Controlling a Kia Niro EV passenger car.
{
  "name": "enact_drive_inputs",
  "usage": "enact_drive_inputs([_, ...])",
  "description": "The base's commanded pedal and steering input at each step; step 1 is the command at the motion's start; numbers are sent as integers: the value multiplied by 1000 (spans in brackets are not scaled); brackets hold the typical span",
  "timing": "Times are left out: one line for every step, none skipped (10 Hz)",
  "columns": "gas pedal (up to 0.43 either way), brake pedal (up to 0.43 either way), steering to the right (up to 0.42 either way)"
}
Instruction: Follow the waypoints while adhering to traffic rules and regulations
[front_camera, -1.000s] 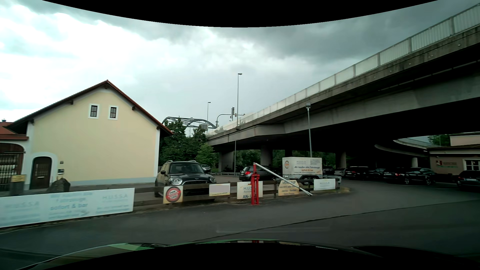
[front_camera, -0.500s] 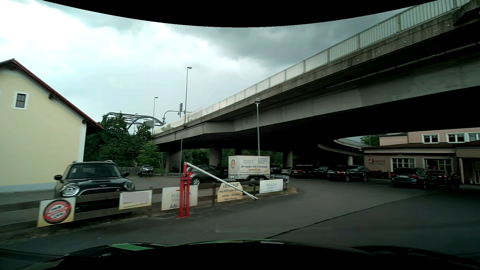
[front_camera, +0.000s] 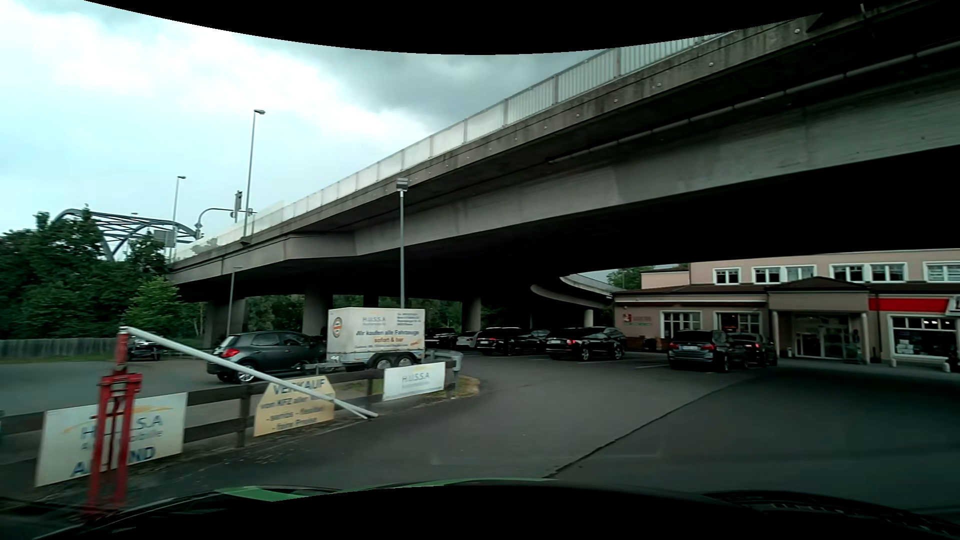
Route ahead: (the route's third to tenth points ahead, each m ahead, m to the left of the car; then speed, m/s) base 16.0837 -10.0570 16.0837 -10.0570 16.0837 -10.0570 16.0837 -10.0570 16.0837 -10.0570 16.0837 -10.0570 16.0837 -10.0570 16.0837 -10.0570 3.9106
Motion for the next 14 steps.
enact_drive_inputs([67, 0, 499])
enact_drive_inputs([67, 0, 494])
enact_drive_inputs([67, 0, 486])
enact_drive_inputs([67, 0, 476])
enact_drive_inputs([67, 0, 466])
enact_drive_inputs([67, 0, 452])
enact_drive_inputs([67, 0, 439])
enact_drive_inputs([67, 0, 429])
enact_drive_inputs([67, 0, 416])
enact_drive_inputs([67, 0, 404])
enact_drive_inputs([67, 0, 387])
enact_drive_inputs([67, 0, 373])
enact_drive_inputs([67, 0, 348])
enact_drive_inputs([67, 0, 316])
